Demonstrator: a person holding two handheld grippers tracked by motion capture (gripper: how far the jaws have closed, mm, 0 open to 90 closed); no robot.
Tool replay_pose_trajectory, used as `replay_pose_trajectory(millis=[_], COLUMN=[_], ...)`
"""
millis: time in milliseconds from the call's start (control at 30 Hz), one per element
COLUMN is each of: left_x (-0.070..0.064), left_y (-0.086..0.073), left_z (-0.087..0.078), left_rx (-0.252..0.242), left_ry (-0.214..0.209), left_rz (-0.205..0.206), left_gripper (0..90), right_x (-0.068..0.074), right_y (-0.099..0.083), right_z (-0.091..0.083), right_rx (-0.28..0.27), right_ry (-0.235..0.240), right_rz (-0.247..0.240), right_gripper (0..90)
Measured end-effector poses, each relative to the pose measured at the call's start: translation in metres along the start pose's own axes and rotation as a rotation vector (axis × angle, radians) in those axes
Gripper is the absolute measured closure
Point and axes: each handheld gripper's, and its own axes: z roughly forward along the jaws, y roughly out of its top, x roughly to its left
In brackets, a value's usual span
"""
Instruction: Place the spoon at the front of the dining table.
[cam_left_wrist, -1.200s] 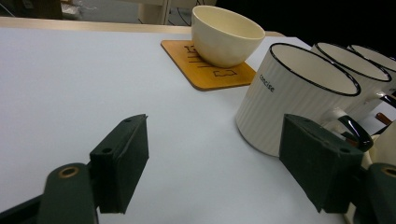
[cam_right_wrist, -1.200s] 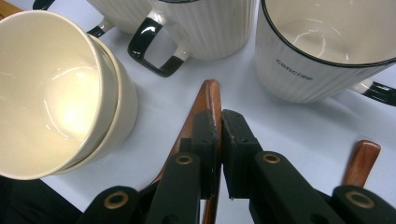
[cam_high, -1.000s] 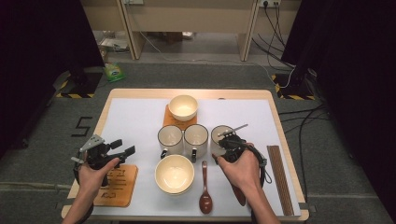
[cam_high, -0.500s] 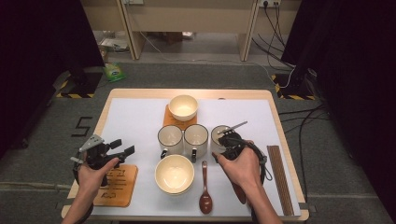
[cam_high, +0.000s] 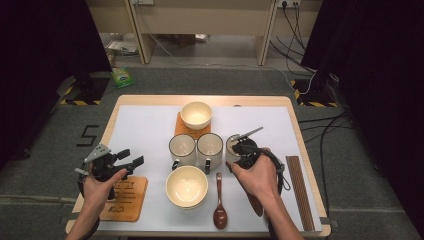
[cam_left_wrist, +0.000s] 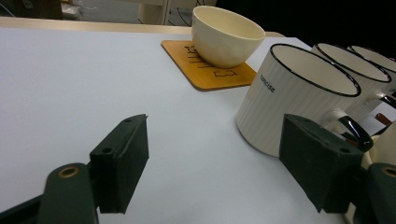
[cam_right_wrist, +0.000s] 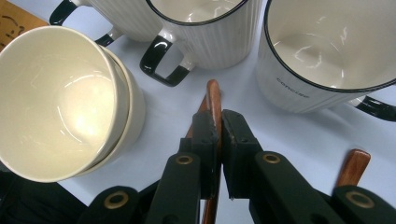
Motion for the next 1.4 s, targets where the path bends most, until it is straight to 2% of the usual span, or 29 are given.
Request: replay_pose_trajectory(millis=[933, 1400], left_x=[0.0, 0.001], left_y=[0.0, 0.0], left_z=[0.001, 0.0], left_rx=[0.002, -0.003], left_ry=[-0.002, -0.003], left_rz=[0.001, -0.003], left_gripper=[23.6, 23.5], right_x=[0.001, -0.003], right_y=[0.01, 0.018], right_z=[-0.006, -0.009], right_rx=[-0.002, -0.017], right_ry=[0.0, -0.004], right_rz=[-0.003, 0.01], right_gripper=[84.3, 84.3])
